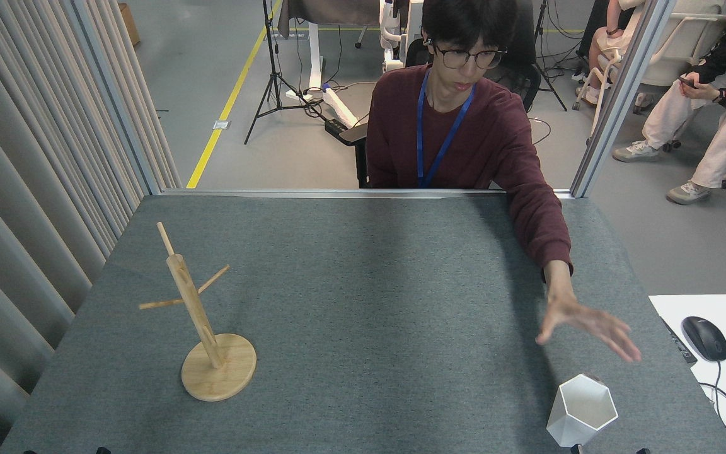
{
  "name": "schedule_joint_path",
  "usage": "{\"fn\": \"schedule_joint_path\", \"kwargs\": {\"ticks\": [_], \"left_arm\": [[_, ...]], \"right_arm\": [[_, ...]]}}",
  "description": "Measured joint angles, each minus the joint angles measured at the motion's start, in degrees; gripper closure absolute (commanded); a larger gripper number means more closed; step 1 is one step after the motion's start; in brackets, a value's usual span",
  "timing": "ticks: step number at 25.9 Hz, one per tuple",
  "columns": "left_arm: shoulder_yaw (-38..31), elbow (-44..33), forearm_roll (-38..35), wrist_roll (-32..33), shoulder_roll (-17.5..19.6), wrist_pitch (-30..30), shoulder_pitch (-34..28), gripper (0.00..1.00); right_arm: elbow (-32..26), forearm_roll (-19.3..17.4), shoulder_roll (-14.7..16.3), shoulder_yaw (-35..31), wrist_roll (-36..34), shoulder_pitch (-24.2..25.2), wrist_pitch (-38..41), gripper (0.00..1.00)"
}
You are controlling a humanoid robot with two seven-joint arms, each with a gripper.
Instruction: Hang cup on storage rack
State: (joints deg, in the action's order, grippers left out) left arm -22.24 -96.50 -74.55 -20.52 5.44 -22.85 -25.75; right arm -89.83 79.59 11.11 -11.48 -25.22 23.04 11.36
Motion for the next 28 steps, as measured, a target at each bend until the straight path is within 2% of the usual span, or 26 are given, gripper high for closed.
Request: {"fn": "schedule_joint_path", "kwargs": {"ticks": [8, 19, 28], "left_arm": [[-0.11, 0.58, 0.11, 0.05, -0.28, 0.43, 0.24, 0.0], [-0.3, 1.39, 0.27, 0.07, -0.34, 0.5, 0.35, 0.0], [-0.5, 1.93, 0.21, 0.07, -0.34, 0.55, 0.36, 0.0]], "right_arm": [[1.07, -0.1, 0.25, 0.03, 0.24, -0.94, -0.15, 0.01], [7.89, 0.1, 3.4, 0.42, 1.26, -7.66, 0.01, 0.01], [10.67, 0.38, 3.64, 2.05, 1.33, -10.1, 0.0, 0.01]]}}
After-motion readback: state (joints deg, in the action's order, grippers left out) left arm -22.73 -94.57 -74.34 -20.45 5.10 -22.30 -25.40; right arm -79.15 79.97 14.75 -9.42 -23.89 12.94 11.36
